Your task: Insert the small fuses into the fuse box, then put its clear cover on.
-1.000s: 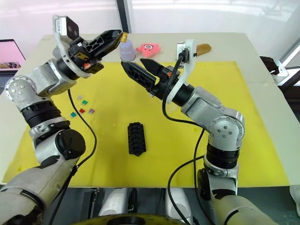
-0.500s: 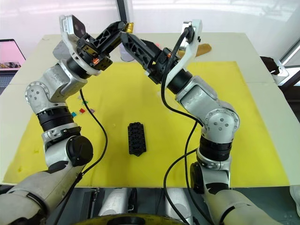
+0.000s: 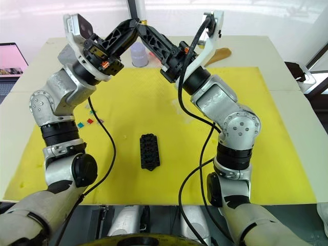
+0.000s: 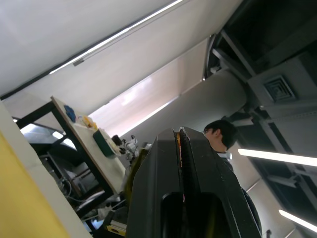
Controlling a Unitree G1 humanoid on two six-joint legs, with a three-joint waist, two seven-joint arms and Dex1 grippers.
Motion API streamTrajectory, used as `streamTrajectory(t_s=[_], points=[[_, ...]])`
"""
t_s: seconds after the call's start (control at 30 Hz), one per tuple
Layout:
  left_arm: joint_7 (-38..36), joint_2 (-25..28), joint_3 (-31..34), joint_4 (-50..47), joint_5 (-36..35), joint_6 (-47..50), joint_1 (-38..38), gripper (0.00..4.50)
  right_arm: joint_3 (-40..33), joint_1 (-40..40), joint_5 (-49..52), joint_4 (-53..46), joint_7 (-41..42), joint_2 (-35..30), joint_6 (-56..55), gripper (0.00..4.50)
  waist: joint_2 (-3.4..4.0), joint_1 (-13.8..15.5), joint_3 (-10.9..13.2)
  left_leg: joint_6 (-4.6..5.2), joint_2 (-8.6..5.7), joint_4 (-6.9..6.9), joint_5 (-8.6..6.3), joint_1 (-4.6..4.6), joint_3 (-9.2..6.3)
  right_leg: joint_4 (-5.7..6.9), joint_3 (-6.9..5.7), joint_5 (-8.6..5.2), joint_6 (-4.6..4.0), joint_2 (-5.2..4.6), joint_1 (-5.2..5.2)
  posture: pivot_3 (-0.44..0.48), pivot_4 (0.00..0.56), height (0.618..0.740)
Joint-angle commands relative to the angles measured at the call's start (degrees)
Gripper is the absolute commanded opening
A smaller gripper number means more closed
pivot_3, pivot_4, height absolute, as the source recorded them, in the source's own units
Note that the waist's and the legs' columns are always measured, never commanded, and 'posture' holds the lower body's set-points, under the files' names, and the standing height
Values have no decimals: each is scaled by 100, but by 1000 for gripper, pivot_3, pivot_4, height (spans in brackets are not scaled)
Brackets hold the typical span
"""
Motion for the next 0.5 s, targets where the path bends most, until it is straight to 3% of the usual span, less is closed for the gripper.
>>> streamTrajectory(t_s=[0.03, 0.43, 0.5], points=[[66, 97, -135, -219, -278, -216, -13, 0, 10, -186, 139, -137, 16, -10, -119, 1331, 0, 1, 0, 0, 0, 0, 0, 0, 0, 0, 0, 0, 0, 0, 0, 0, 150, 740], [222, 232, -528, -382, -637, -656, 74, 0, 81, -224, 157, -62, -7, -5, -161, 1331, 0, 1, 0, 0, 0, 0, 0, 0, 0, -2, 0, 0, 0, 1, 0, 0, 150, 740], [156, 280, -592, -419, -610, -664, 126, 0, -54, -232, 284, -98, 26, 99, -361, 785, 0, 1, 0, 0, 0, 0, 0, 0, 0, -2, 1, 0, 0, 1, 1, 0, 150, 740]])
